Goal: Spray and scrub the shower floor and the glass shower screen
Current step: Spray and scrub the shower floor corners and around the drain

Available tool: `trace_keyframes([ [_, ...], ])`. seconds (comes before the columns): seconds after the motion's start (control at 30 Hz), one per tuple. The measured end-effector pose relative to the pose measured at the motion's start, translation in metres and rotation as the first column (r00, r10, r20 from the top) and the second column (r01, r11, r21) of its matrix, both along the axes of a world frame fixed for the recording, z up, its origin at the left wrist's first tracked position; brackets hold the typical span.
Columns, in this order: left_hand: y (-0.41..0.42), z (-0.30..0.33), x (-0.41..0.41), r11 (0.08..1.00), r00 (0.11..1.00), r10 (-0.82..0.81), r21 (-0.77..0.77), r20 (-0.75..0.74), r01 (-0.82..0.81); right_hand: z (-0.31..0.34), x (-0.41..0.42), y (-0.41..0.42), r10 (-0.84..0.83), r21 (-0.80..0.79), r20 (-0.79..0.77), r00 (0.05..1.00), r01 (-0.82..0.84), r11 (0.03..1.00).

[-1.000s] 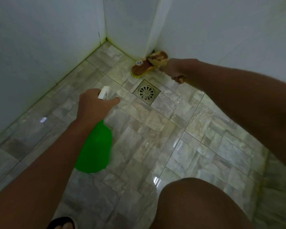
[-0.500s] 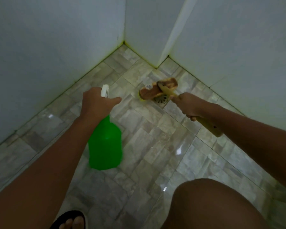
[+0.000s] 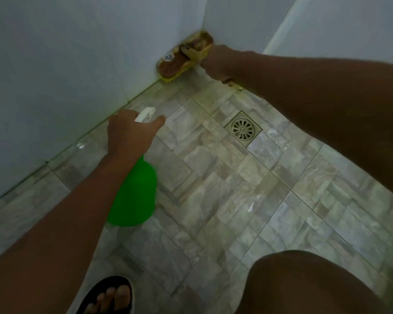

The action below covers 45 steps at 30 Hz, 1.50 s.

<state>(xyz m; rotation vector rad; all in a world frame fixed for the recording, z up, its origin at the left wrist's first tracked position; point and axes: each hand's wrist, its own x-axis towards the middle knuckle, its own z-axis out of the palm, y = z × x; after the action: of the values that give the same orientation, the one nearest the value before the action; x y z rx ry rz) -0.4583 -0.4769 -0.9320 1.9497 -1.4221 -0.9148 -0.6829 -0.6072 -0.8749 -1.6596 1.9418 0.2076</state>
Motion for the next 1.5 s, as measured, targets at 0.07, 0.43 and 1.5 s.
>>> trace_keyframes([
  [0.07,0.003,-0.003,0.001,1.0,1.0,0.012,0.011,0.025,-0.013,-0.008,0.006,-0.006,-0.036,0.019,-0.032,0.999,0.036,0.999],
  [0.43,0.004,-0.012,0.001,0.995,0.994,-0.091,-0.035,0.069,0.093,-0.02,-0.035,0.025,0.147,0.183,-0.153,0.977,-0.118,0.976],
  [1.5,0.031,0.007,-0.039,0.95,0.949,-0.313,0.005,0.022,0.313,-0.016,-0.055,0.116,0.075,0.121,-0.108,0.991,-0.062,0.991],
])
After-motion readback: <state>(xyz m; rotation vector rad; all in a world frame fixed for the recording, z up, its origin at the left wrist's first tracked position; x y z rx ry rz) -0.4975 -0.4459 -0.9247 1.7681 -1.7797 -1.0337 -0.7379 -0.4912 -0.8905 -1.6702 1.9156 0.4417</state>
